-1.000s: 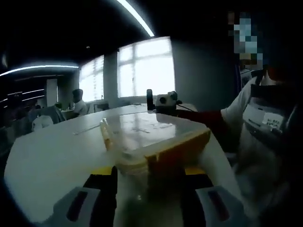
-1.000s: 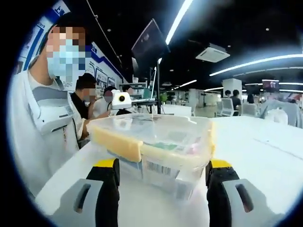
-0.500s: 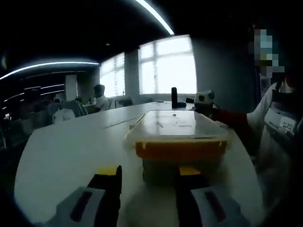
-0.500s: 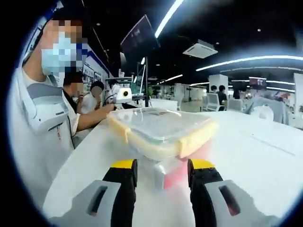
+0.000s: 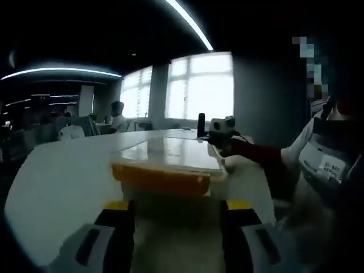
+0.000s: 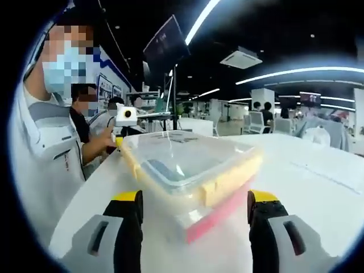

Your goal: Arrange the small medicine boxes into an aligned row inside the storage area until every box is upright, visible, and separated from the surrounding clutter.

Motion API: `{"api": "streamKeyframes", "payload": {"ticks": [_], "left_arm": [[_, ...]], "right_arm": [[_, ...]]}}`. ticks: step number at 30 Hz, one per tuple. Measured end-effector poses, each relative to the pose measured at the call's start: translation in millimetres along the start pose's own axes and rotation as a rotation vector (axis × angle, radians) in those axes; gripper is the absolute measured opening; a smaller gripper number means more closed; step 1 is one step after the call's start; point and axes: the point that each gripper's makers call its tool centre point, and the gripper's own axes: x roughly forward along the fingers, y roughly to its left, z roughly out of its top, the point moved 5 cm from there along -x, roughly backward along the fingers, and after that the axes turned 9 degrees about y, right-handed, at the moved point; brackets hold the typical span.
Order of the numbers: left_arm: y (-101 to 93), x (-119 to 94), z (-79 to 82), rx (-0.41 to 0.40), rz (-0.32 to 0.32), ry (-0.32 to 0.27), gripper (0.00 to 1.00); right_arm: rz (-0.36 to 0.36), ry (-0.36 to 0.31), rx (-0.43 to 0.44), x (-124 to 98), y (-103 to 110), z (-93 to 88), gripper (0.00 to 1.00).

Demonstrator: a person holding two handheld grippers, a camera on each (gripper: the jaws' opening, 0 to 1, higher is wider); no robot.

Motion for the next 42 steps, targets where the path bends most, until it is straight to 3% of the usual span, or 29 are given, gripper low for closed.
{"api": "streamKeyframes", "payload": {"ticks": [4, 6, 8, 13, 18, 24, 26, 28, 30, 34, 38, 42], "left_arm": [[-7.5, 16.9, 1.4, 0.005, 0.028, 0.035, 0.75], [-6.9, 26.4, 3.0, 0.009, 0.032, 0.042, 0.77], [3.0, 31.3, 1.6, 0.047, 0.093, 0.097, 0.78], [14.3, 38.9, 5.6, 0.054, 0.102, 0.113, 0.78], [34.1, 42.7, 8.3, 0.066, 0.063, 0.137, 0.83], [58.3, 41.1, 9.2, 0.073, -0.019, 0.141, 0.89], [57.8, 40.5, 8.8, 0.073, -0.032, 0.139, 0.9], [52.6, 40.3, 7.3, 0.076, -0.029, 0.136, 0.92], [47.4, 42.6, 5.1, 0.098, -0.018, 0.147, 0.95], [54.6, 46.6, 6.9, 0.12, 0.016, 0.169, 0.91], [60.6, 54.2, 11.1, 0.111, 0.006, 0.167, 0.93], [67.8, 60.5, 14.6, 0.14, -0.013, 0.209, 0.93]], "right_arm": [[-0.003, 0.009, -0.023, 11.8, 4.7, 2.4, 0.8], [-0.013, 0.009, -0.022, 13.0, 4.9, 2.0, 0.81], [-0.028, 0.01, -0.013, 11.8, 5.5, 1.8, 0.81], [-0.076, 0.021, -0.004, 8.5, 5.9, -0.4, 0.78], [-0.094, 0.032, 0.006, 6.5, 11.9, -1.1, 0.77], [-0.068, 0.041, -0.017, 7.8, 29.1, -2.6, 0.81], [-0.079, 0.045, -0.041, 8.2, 27.2, -3.4, 0.78], [-0.099, 0.051, -0.054, 9.1, 24.0, -3.4, 0.76], [-0.108, 0.037, -0.055, 12.9, 21.7, 0.1, 0.81], [-0.127, 0.056, -0.054, 23.9, 17.7, 2.9, 0.91], [-0.161, 0.073, -0.055, 26.9, 11.0, 2.7, 0.92], [-0.203, 0.067, -0.032, 30.0, 5.1, 3.4, 0.93]]}}
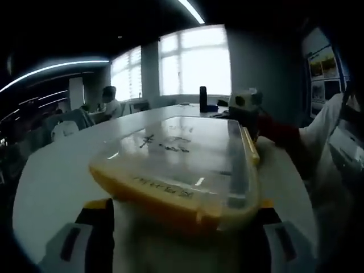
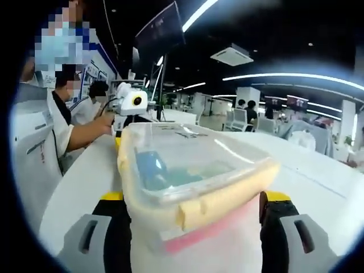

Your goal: Arrange the small medicine boxes into an aligned row inside the storage area until every box is upright, visible, and separated from the surrounding clutter.

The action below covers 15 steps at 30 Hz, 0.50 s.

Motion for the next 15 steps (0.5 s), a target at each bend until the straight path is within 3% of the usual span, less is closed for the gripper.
{"api": "streamKeyframes", "payload": {"ticks": [10, 15], "left_arm": [[14.3, 14.2, 6.8, 0.041, -0.038, 0.006, 0.95], [19.9, 28.9, 11.6, 0.079, -0.016, 0.049, 1.0]], "right_arm": [[-0.066, 0.014, 0.021, 2.7, -6.7, 0.0, 0.96], [-0.099, 0.037, 0.019, 7.5, -12.0, -0.7, 1.0]]}}
